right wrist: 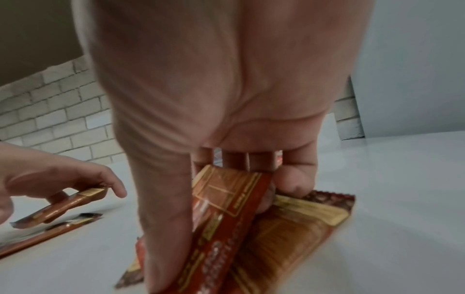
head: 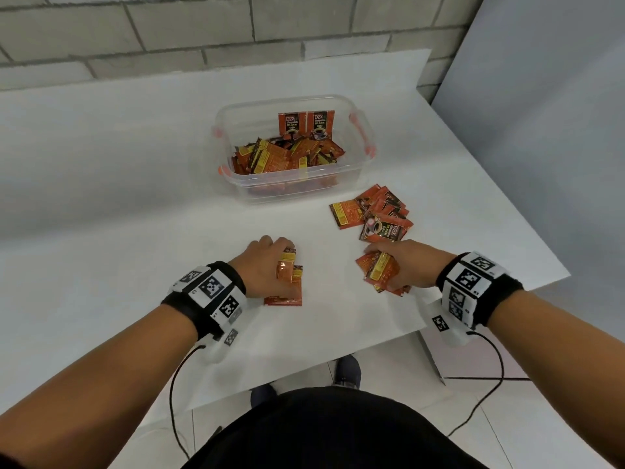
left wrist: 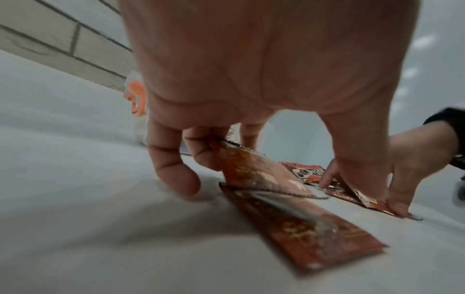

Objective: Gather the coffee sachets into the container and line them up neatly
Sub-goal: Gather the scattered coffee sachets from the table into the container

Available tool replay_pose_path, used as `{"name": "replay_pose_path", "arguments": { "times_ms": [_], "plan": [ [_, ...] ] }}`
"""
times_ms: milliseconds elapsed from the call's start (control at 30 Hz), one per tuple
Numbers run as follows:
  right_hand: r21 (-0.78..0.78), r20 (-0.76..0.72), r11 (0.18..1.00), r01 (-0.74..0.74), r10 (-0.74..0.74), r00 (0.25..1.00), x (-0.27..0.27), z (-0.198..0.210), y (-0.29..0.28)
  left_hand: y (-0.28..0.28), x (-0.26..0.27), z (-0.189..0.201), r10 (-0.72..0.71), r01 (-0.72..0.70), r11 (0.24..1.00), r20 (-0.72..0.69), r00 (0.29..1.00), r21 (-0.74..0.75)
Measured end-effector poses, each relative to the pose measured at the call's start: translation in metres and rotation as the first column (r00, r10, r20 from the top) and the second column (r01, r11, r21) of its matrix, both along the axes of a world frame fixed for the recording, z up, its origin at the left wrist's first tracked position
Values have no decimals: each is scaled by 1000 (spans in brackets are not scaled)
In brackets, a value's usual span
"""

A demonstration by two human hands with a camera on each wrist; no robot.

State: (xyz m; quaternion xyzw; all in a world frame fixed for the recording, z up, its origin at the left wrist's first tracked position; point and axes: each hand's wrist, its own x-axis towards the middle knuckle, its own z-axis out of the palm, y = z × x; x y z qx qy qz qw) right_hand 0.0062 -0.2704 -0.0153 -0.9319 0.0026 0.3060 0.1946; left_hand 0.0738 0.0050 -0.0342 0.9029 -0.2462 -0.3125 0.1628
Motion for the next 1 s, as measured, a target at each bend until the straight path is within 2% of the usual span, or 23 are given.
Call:
{"name": "replay_pose_path", "arguments": {
  "times_ms": [133,267,467,533,633,733,867,1000],
  "plan": [
    [-58,98,996,-69,74,992,4,-4,8,-1,-5,-1,-99,95,990,28,995,103],
    [-66,171,995,-81,91,981,4,-6,13,-7,-5,0,-103,95,986,53,993,134],
    [-159,227,976,-147,181,957,0,-4,15,-15,-1,-2,-128,117,972,39,991,206],
    [-81,226,991,-107,123,966,-4,-4,13,-19,0,-1,-138,132,973,20,990,190],
    [98,145,994,47,-61,988,-9,-1,7,-30,4,1,-136,135,979,-6,991,154],
    [189,115,958,216,-240,964,-8,8,-9,-45,15,7,-53,54,999,-34,998,3],
    [176,95,882,438,-458,884,-9,11,-35,-80,28,19,0,-6,982,-28,1000,-189],
    [56,27,869,492,-494,869,-15,4,-36,-121,36,16,-34,36,982,13,999,-188]
  ]
}}
